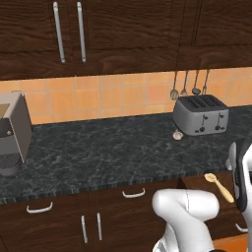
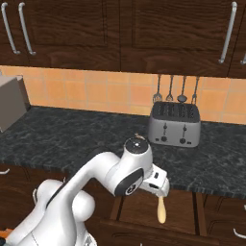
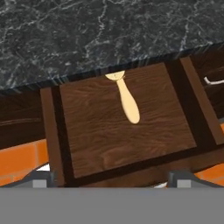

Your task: Pick the pizza cutter from the drawer and place it on the counter.

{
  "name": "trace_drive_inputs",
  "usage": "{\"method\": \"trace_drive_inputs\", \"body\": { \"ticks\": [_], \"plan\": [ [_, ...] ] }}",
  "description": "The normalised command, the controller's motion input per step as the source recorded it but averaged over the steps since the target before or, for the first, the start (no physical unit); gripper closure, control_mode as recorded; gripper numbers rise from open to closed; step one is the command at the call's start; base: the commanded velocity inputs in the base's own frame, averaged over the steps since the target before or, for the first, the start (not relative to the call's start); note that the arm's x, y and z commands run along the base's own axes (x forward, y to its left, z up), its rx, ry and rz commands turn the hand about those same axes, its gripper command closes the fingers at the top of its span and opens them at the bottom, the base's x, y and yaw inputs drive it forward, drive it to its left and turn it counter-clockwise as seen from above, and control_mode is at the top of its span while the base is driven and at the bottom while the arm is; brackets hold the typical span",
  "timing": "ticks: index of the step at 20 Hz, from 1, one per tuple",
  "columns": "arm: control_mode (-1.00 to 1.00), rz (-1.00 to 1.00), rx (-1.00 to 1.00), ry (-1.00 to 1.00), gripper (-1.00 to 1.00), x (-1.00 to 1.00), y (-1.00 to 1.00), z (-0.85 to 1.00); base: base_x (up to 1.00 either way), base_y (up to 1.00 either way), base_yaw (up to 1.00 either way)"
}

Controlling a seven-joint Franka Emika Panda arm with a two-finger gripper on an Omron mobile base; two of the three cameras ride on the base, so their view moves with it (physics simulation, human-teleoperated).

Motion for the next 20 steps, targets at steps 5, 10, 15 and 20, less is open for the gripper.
{"method": "trace_drive_inputs", "body": {
  "ticks": [5,10,15,20],
  "plan": [
    [-1.0,0.09,0.02,0.01,-1.0,0.17,-0.12,-0.29,0.0,0.0,0.0],
    [-1.0,0.12,0.0,0.1,-1.0,0.45,-0.07,-0.21,0.0,0.0,0.0],
    [-1.0,0.05,0.02,0.01,-1.0,0.14,-0.39,-0.22,0.0,0.0,0.0],
    [-1.0,0.0,0.07,0.0,-1.0,0.0,-0.41,-0.12,0.0,0.0,0.0]
  ]
}}
